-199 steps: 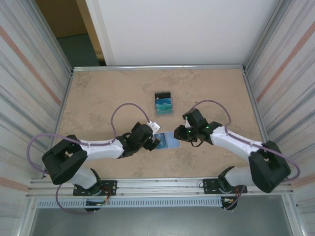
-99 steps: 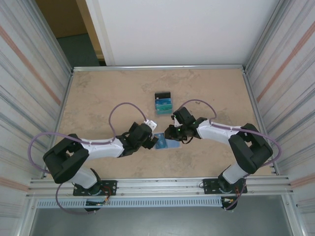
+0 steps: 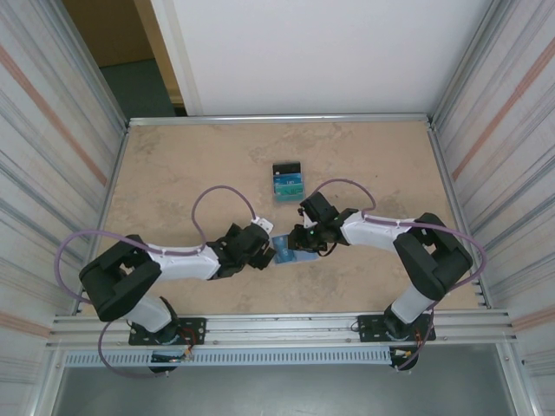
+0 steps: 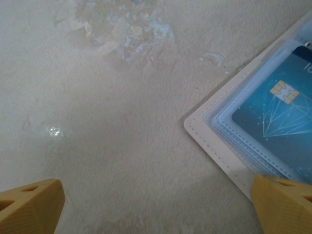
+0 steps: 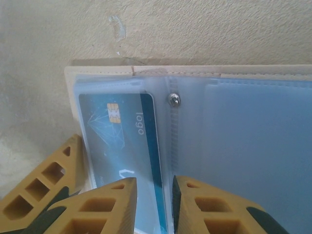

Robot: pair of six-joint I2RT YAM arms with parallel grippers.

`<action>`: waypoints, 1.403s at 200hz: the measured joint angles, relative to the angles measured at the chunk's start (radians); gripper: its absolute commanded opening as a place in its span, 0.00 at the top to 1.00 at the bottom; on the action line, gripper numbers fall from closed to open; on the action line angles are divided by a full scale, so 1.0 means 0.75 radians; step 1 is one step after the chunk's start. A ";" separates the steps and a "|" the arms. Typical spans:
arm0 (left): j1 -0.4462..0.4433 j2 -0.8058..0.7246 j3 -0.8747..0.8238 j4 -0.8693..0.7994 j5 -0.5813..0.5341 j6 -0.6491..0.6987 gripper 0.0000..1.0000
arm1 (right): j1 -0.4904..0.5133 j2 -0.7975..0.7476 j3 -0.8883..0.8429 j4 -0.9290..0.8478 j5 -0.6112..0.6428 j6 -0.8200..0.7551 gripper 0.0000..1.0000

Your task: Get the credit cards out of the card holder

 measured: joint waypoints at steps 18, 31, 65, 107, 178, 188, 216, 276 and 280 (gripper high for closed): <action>-0.010 0.006 0.001 0.007 -0.013 -0.013 0.01 | 0.001 0.014 0.004 0.003 0.001 0.001 0.75; -0.017 0.008 0.001 0.009 -0.019 -0.017 0.01 | 0.002 0.019 0.004 0.003 0.001 0.005 0.75; -0.027 0.008 0.001 0.009 -0.023 -0.024 0.01 | 0.014 0.025 0.004 0.004 0.000 0.026 0.76; -0.042 0.005 0.001 -0.003 -0.024 -0.051 0.01 | 0.032 0.025 0.004 0.009 -0.007 0.052 0.77; -0.071 -0.019 0.001 -0.053 -0.038 -0.127 0.01 | 0.023 -0.005 -0.041 0.060 -0.015 0.092 0.79; -0.071 -0.033 0.001 -0.060 -0.041 -0.129 0.01 | 0.015 -0.023 -0.050 0.071 -0.027 0.092 0.79; -0.071 -0.063 0.011 -0.081 -0.061 -0.128 0.01 | -0.017 -0.061 -0.069 0.097 -0.040 0.091 0.79; -0.031 -0.061 0.052 -0.079 -0.049 -0.128 0.01 | -0.052 -0.070 -0.097 0.141 -0.071 0.087 0.81; -0.027 -0.058 0.057 -0.078 -0.045 -0.128 0.01 | -0.052 -0.070 -0.098 0.144 -0.073 0.087 0.81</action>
